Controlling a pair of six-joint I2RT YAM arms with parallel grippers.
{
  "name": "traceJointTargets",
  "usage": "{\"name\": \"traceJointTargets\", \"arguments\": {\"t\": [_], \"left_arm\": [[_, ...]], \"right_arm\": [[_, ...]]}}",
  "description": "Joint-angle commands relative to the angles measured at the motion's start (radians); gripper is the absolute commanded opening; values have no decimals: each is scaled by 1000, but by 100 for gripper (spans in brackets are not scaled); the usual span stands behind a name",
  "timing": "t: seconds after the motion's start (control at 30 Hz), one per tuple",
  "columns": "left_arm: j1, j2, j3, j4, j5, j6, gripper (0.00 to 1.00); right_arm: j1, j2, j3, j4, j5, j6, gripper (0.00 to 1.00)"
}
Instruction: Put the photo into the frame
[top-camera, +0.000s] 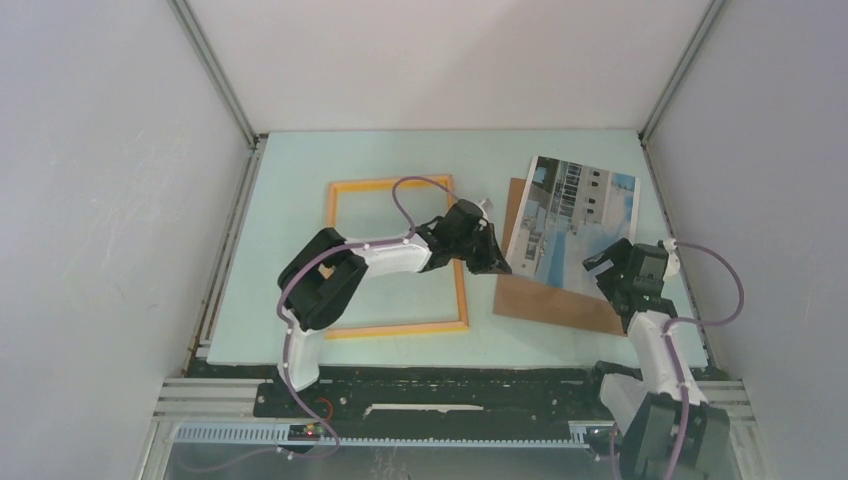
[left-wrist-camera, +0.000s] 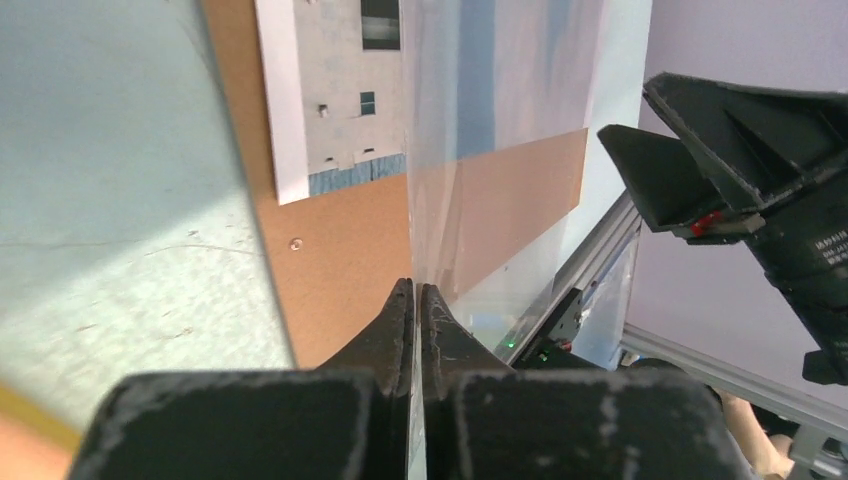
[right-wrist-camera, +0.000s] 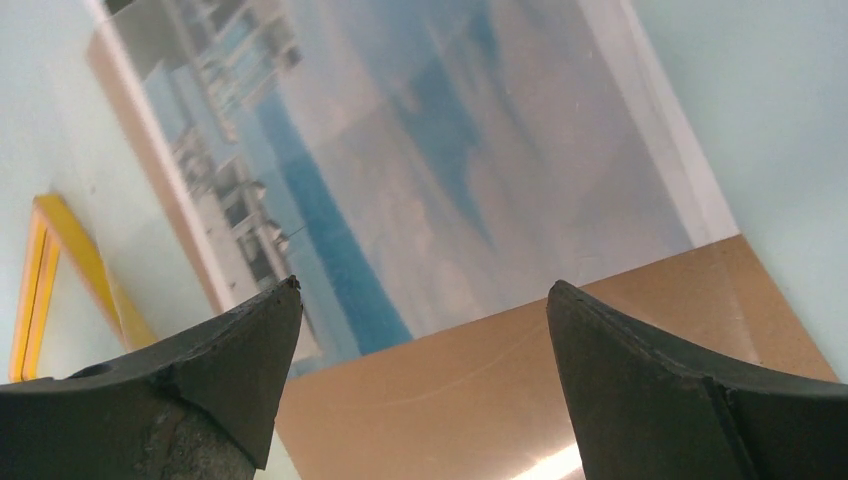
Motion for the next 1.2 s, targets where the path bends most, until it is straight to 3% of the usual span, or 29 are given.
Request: {"name": "traceJointTargets", "arguments": {"t": [0.0,0.17,0.27,0.7,1.17], "left_arm": [[67,-161,-20,-40,-29,135,0],[162,-326,-138,-39,-27,172,0],[241,-425,-200,-121,-10,212,0],[652,-857,-596,-262,2,317,0],[887,-959,-747,-211,14,350,0]], "right_arm": [[59,-111,15,-15,49,-103,100],[82,-167,15,-38,108,-101,100],[84,-162,15,-34,96,-101,100],[85,-121,14,-15,45,-100,100],[92,-107,15,-11,32,-103,100]]}}
